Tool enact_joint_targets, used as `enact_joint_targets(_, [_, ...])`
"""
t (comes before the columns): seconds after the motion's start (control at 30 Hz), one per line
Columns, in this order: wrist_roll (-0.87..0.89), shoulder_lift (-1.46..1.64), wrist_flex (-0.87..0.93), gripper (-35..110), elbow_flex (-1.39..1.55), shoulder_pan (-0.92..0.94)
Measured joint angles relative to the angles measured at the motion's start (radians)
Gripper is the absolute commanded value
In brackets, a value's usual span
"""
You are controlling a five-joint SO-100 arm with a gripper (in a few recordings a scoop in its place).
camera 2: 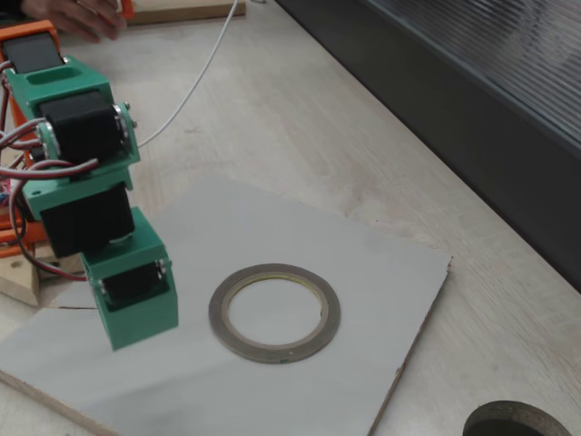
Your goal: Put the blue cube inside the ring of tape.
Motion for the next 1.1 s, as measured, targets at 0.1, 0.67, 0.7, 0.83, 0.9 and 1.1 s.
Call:
enact_joint_targets(0.1, [0.000,0.035,0.000,2,0.041,0.002])
enact_joint_targets(0.67, [0.000,0.209,-0.008,2,0.337,-0.359])
enact_joint_targets(0.7, [0.000,0.209,-0.014,2,0.337,-0.377])
enact_joint_targets(0.83, [0.000,0.213,-0.067,2,0.382,-0.454])
enact_joint_targets(0.9, [0.000,0.213,-0.092,2,0.416,-0.482])
enact_joint_targets(1.1, [0.000,0.213,-0.166,2,0.506,-0.545])
